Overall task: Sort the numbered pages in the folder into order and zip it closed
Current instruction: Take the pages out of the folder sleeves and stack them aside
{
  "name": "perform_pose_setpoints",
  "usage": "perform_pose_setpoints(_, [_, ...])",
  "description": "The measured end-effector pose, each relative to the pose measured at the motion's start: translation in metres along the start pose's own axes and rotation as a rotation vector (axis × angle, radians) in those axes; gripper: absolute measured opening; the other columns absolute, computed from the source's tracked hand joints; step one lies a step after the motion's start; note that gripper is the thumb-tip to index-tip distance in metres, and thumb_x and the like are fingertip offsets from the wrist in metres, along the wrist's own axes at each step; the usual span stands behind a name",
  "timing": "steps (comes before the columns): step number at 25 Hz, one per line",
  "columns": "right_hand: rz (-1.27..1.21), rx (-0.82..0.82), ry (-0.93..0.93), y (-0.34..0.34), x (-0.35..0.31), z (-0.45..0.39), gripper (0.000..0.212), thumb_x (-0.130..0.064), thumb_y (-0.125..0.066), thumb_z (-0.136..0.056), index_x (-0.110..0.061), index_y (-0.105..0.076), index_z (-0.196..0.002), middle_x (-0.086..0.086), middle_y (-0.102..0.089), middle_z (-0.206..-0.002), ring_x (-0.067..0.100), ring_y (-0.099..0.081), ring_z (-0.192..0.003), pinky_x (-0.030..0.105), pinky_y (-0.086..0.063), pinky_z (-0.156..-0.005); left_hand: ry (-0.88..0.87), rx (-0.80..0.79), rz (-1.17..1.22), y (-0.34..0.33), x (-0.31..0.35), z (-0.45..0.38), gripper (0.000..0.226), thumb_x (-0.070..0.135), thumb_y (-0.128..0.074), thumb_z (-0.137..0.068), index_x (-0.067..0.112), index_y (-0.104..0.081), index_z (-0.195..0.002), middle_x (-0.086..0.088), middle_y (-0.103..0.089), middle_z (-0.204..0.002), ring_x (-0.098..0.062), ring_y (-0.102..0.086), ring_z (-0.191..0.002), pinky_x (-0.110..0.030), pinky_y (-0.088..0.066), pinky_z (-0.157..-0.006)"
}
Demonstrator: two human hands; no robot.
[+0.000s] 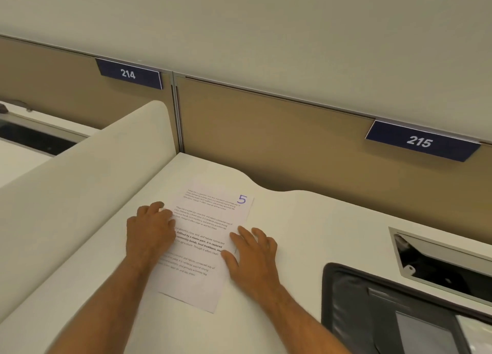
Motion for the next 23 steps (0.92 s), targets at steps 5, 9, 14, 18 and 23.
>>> perform_pose_setpoints(5, [0.145,-0.143,0.007,-0.005,-0.007,-0.033,0.071,-0.07,-0.033,-0.093,-0.032,-0.03,-0.153,-0.007,-0.017,-0.166,0.026,-0.006,-0.152,0.054,-0.001,-0.119,-0.018,-0.16,-0.04,-0.021,-0.008,-0.022,0.07,0.065,-0.031,-0.097,0.019,-0.038,-0.149,0.001,-0.029,-0.161,-0.025,-0.021,-0.149,-0.053,-0.019,-0.117])
perform_pose_setpoints(9, [0.198,-0.196,0.011,-0.012,-0.013,-0.053,0.085,-0.08,-0.023,-0.089,-0.031,-0.012,-0.158,-0.006,0.0,-0.168,0.027,0.005,-0.153,0.059,0.006,-0.118,-0.001,-0.223,-0.048,-0.031,-0.012,-0.043,0.087,0.074,-0.021,-0.093,0.02,-0.009,-0.16,0.003,-0.002,-0.168,-0.022,0.001,-0.154,-0.057,-0.002,-0.121])
perform_pose_setpoints(14, [0.207,-0.209,0.006,-0.018,-0.014,-0.069,0.084,-0.079,-0.016,-0.091,-0.032,-0.001,-0.159,-0.007,0.01,-0.168,0.029,0.01,-0.153,0.063,0.008,-0.117,-0.005,-0.236,-0.062,-0.036,-0.015,-0.062,0.087,0.074,-0.014,-0.093,0.021,-0.001,-0.16,0.004,0.006,-0.168,-0.021,0.007,-0.154,-0.058,0.002,-0.121])
perform_pose_setpoints(18, [0.227,-0.24,-0.007,-0.021,-0.014,-0.079,0.086,-0.081,-0.013,-0.09,-0.033,0.006,-0.159,-0.008,0.016,-0.167,0.03,0.012,-0.153,0.064,0.009,-0.116,-0.012,-0.223,-0.087,-0.04,-0.017,-0.075,0.085,0.074,-0.012,-0.093,0.022,-0.002,-0.16,0.005,0.005,-0.168,-0.021,0.005,-0.154,-0.059,0.002,-0.12])
perform_pose_setpoints(23, [0.222,-0.241,-0.008,-0.022,-0.014,-0.08,0.091,-0.085,-0.012,-0.086,-0.034,0.013,-0.157,-0.007,0.02,-0.166,0.029,0.013,-0.153,0.063,0.01,-0.116,-0.013,-0.202,-0.086,-0.04,-0.016,-0.077,0.085,0.073,-0.012,-0.094,0.021,-0.003,-0.16,0.004,0.002,-0.168,-0.022,0.001,-0.154,-0.058,0.0,-0.121])
Point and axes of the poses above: each hand's wrist, its own z-axis away from the middle knuckle, its own y-axis out of the back of the hand, x = y × z, the point moved 2 cm from there along -z, towards the middle knuckle
